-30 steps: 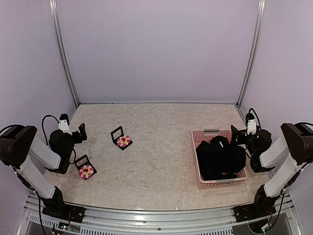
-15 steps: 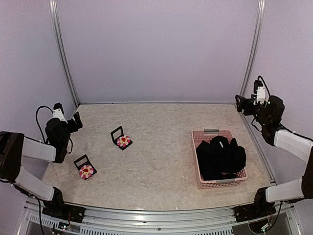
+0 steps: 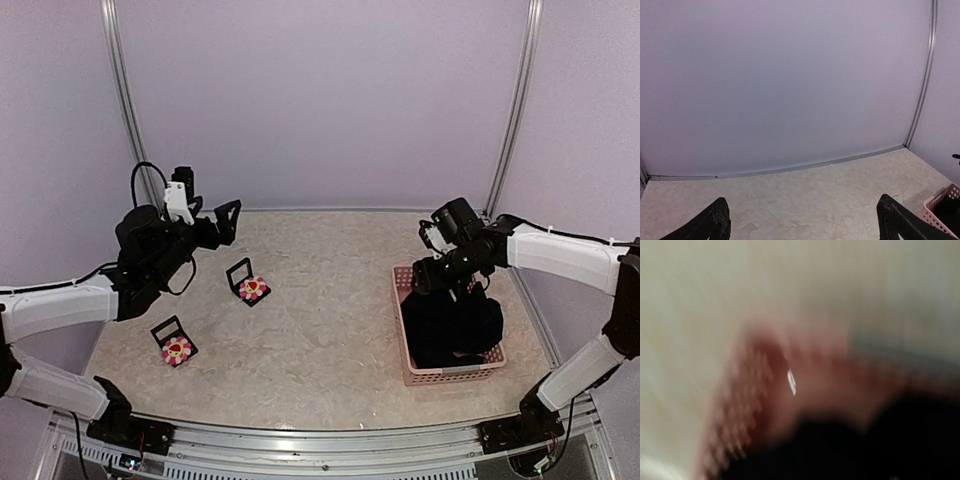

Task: Pin the brooch onto the clothing
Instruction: Pick up the crumpled clothing from the bin.

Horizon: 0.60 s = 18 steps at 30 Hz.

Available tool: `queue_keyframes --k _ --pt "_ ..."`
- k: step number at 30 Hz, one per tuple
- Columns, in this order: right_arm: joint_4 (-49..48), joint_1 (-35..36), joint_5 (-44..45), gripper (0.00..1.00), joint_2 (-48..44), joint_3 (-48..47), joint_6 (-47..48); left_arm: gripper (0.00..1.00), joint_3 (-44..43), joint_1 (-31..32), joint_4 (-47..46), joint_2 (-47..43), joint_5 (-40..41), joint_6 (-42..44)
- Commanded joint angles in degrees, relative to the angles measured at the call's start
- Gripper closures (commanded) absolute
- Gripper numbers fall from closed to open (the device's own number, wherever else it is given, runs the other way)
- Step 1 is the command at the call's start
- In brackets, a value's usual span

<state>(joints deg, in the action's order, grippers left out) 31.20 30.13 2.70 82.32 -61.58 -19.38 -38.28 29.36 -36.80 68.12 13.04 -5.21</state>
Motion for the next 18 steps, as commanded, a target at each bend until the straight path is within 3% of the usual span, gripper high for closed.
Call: queue_keyframes --k 1,5,10,18 --pt "15.8 6.7 7.8 0.28 4.2 0.5 -8.1 0.02 -1.2 10.0 10.1 4.2 -4.0 2.7" --pt "14.6 11.3 7.6 0.28 7.0 0.7 -10.8 0.01 -2.7 15.6 13.8 9.0 -7.6 1.8" --pt "16.3 13.1 12.0 0.31 7.5 -2.0 -13.4 0.01 -3.4 17.3 16.1 13.0 -11.0 -0.3" --pt "16.1 12.6 18.1 0.16 12.2 2.0 -13.8 0.01 -3.0 17.4 16.9 10.9 -10.3 0.1"
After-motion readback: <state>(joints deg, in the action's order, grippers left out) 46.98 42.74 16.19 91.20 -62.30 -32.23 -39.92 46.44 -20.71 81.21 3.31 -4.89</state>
